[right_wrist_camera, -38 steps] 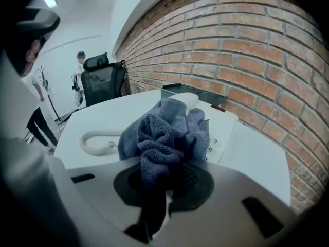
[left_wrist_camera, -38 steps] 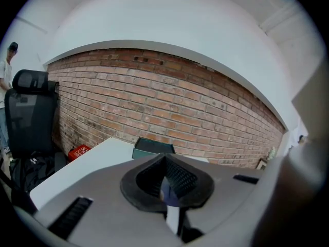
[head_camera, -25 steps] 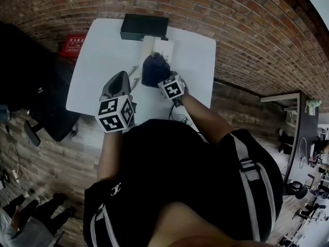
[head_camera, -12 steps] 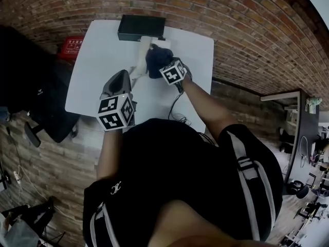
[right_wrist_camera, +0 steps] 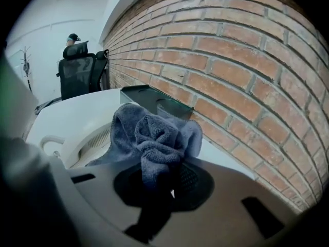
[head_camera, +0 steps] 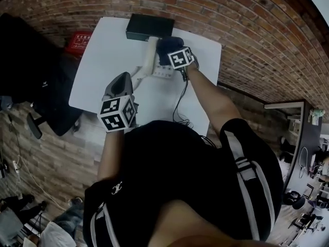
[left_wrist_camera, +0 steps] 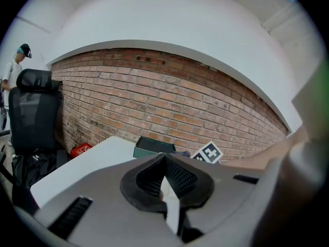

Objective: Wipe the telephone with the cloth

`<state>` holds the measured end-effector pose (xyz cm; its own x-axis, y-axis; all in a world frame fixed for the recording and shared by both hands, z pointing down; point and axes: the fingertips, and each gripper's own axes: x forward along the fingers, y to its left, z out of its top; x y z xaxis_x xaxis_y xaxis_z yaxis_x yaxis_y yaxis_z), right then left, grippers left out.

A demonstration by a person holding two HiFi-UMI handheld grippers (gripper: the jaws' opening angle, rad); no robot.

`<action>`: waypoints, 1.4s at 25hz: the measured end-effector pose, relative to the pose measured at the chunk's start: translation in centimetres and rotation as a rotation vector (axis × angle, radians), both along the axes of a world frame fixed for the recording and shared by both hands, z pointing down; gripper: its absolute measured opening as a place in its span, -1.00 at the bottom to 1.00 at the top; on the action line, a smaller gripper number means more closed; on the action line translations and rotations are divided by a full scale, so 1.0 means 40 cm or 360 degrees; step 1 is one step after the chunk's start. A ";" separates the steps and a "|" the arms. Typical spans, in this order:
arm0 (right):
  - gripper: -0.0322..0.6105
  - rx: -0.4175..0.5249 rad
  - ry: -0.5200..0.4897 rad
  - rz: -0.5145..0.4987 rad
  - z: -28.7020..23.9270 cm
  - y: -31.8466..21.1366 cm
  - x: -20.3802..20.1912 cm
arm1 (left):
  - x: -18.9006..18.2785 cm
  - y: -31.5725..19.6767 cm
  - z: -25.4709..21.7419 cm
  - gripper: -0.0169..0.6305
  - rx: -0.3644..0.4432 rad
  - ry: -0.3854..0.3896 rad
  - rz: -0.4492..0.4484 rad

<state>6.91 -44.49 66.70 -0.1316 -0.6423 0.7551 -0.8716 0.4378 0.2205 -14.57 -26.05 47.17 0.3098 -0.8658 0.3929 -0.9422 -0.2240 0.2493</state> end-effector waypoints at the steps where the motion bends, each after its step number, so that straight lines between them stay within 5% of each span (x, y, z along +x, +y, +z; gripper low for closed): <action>1: -0.81 0.0007 -0.0010 0.0017 -0.003 -0.010 0.002 | 0.000 0.001 0.003 -0.96 -0.0004 -0.0001 -0.0003; 11: -0.81 0.0160 -0.0166 0.0203 -0.010 -0.030 0.018 | -0.001 -0.003 0.004 -0.96 -0.0006 -0.0005 -0.0009; 20: -0.82 0.0008 -0.0531 0.0263 -0.013 0.116 -0.011 | -0.026 -0.018 -0.025 -0.96 0.0104 0.0025 -0.0087; 26: -0.82 0.0417 -0.0793 0.0117 -0.225 0.177 -0.056 | -0.009 -0.022 -0.038 -0.96 0.0147 -0.0019 -0.0061; 35: -0.81 0.1041 -0.0807 -0.0061 -0.591 0.284 -0.028 | -0.008 -0.049 -0.064 -0.96 0.0230 -0.0060 -0.0053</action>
<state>5.78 -33.14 43.05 -0.3860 -0.9196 0.0735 -0.9210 0.3887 0.0251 -14.90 -27.99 44.60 0.2672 -0.9238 0.2743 -0.9578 -0.2232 0.1811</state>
